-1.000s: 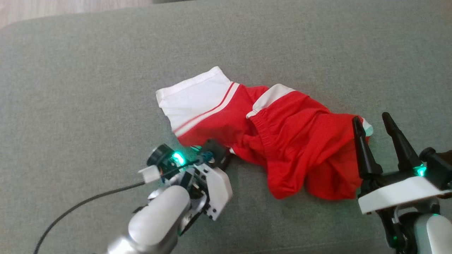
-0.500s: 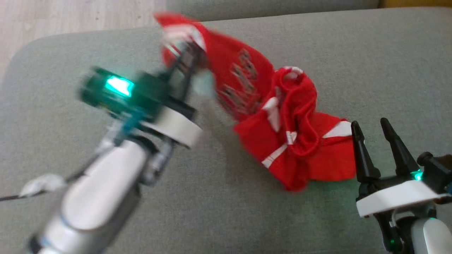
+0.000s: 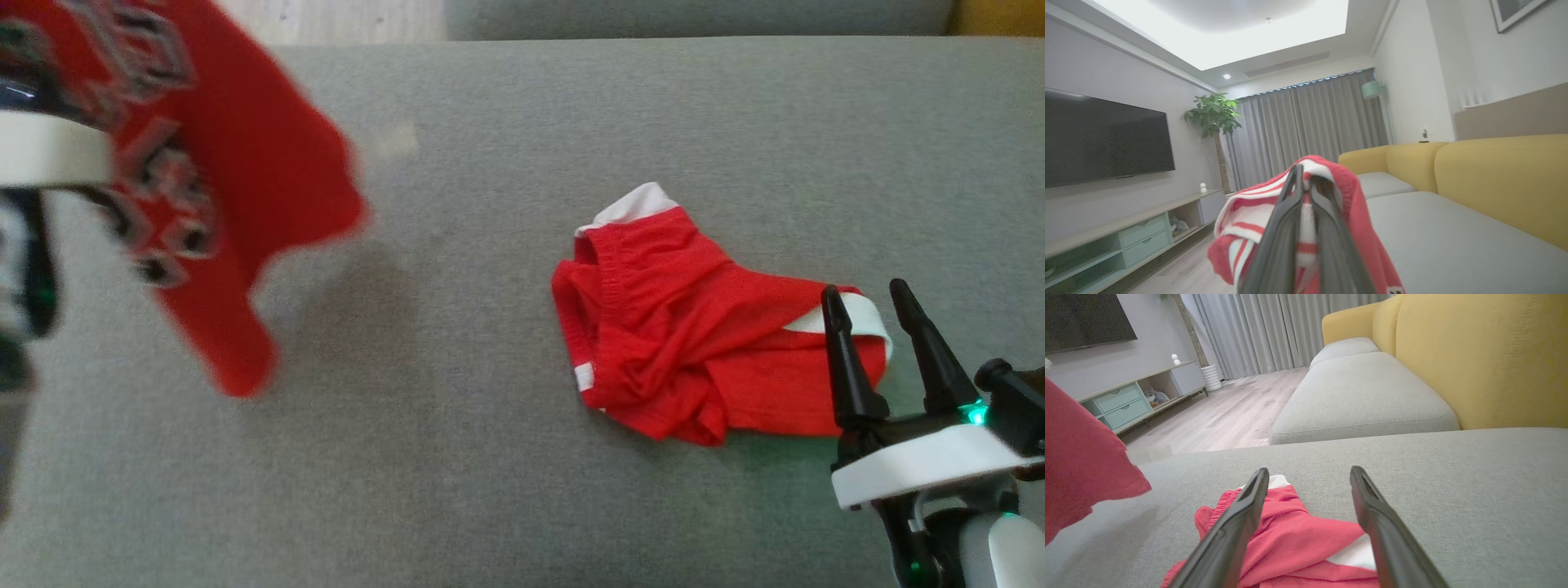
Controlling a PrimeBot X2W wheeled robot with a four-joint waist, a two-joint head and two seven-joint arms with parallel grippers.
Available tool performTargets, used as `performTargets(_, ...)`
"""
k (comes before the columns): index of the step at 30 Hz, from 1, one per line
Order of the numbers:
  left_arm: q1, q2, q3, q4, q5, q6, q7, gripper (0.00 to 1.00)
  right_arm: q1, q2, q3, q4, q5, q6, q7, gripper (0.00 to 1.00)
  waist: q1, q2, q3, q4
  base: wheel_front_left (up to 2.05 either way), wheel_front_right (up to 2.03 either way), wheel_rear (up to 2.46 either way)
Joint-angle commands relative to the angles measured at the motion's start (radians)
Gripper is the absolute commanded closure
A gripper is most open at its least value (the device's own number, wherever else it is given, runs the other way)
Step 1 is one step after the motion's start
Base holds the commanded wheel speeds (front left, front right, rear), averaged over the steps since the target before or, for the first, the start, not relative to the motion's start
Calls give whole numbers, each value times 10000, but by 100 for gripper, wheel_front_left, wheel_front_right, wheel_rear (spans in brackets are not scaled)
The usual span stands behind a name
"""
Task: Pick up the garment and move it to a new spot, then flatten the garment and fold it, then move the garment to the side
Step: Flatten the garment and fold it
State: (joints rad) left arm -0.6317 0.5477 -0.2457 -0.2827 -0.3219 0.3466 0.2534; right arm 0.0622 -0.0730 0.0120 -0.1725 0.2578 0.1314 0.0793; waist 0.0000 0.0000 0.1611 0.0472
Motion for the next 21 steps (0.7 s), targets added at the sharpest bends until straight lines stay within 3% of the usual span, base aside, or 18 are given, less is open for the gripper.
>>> performTargets(1,-622,603,805,-410,-147,87,99,100,-127,-52,148,-425,-32,-7,45,0,0,0,80,145,0,0,0)
performTargets(7,-123,1037,1799,183,-783,71,63,100,-205,-141,173,-545,1,-7,135,0,0,0,300,387,0,0,0)
performTargets(11,728,846,2269,1236,-1280,107,-322,100,-294,-246,176,-635,65,-7,196,0,0,0,545,433,0,0,0)
performTargets(15,1831,129,2348,2917,-1976,-55,-780,100,-400,-339,150,-709,113,-7,250,0,0,0,832,393,0,0,0)
performTargets(21,3008,-1283,2251,6268,-3115,-915,-1780,100,-591,-485,131,-751,218,-7,282,0,0,0,1125,223,0,0,0)
